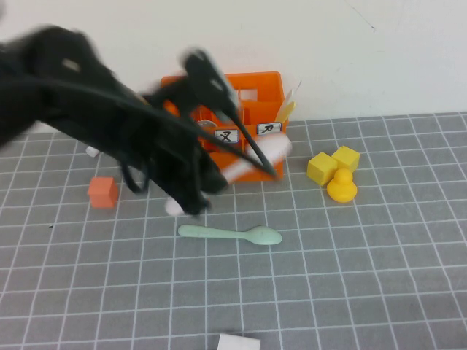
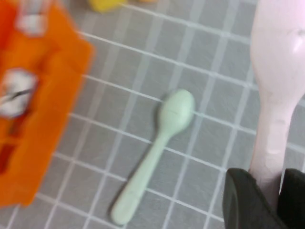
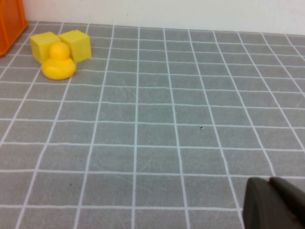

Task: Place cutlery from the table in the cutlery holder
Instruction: Place the spoon on the box

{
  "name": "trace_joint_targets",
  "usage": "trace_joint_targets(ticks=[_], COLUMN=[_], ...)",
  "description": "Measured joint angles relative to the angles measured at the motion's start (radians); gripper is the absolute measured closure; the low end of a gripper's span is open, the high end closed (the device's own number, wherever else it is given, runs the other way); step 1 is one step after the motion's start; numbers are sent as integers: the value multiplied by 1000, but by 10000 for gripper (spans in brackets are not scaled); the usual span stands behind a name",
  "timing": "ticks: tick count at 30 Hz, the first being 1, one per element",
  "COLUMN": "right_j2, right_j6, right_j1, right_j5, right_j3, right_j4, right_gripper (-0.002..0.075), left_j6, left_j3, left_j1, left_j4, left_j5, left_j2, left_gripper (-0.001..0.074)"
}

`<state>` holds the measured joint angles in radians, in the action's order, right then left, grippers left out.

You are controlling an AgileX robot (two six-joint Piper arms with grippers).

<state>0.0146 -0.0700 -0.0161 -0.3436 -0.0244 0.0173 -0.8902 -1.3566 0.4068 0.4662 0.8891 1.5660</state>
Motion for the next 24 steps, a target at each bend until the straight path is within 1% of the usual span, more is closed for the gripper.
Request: trace_joint_targets(ticks=[5, 9, 13, 19, 22, 24], right_j2=[0, 0, 0, 0, 0, 0], right_j6=[0, 0, 0, 0, 0, 0], right_j1=[0, 0, 0, 0, 0, 0], right_j5=[0, 0, 0, -2, -2, -2], right_j3=[0, 0, 0, 0, 0, 0], right_j4=[0, 0, 0, 0, 0, 0], right_gripper=[729, 729, 729, 729, 729, 729], left_j6=[-33, -170, -372, -735, -861, -901], left_j3=[15, 67, 112, 125, 129, 129], left_j1=[-126, -191, -202, -202, -202, -202], left_j4=[170, 404, 686, 1130, 1207, 1223], left_j5=[-65, -220, -386, -504, -525, -531], left_j2=[-38, -54, -54, -36, -14, 7], left_gripper=[614, 614, 614, 614, 614, 614])
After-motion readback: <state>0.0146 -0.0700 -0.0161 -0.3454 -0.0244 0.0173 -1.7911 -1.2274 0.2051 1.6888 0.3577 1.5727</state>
